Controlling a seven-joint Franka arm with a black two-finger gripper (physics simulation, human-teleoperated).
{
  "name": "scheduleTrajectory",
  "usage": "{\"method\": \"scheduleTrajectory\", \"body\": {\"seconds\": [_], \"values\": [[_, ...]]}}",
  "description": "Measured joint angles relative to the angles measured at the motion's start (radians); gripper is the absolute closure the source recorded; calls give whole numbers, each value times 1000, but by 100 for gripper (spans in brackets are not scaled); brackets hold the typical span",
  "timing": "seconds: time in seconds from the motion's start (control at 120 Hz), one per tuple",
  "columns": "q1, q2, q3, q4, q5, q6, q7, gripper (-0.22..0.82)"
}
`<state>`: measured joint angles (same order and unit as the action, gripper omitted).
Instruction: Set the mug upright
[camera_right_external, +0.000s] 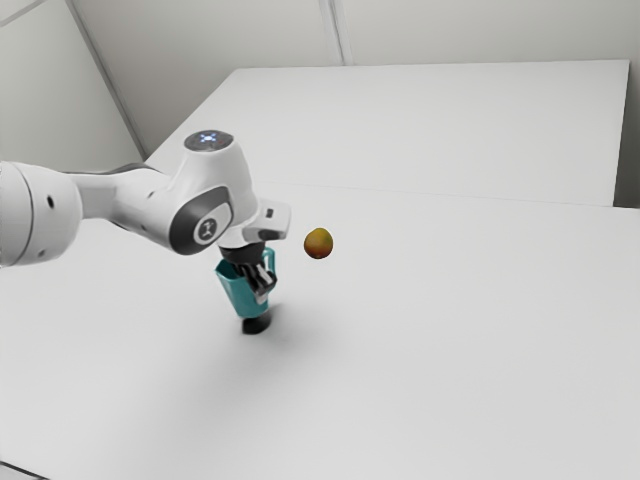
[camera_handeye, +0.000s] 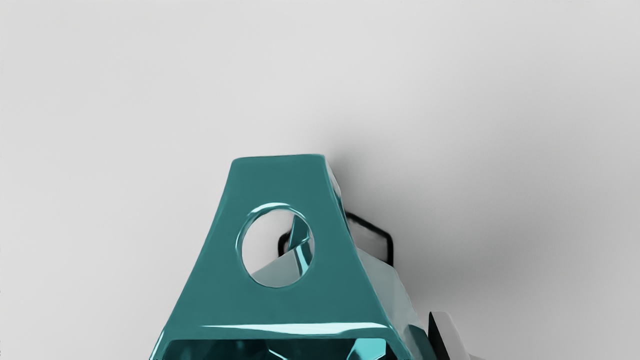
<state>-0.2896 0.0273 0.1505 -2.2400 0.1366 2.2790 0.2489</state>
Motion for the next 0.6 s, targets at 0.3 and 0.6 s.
{"method": "scheduleTrajectory", "body": {"seconds": [0.3, 0.6], "values": [[35, 22, 4, 12, 31, 49, -62, 78], [48, 20, 12, -46, 54, 158, -102, 78]]}}
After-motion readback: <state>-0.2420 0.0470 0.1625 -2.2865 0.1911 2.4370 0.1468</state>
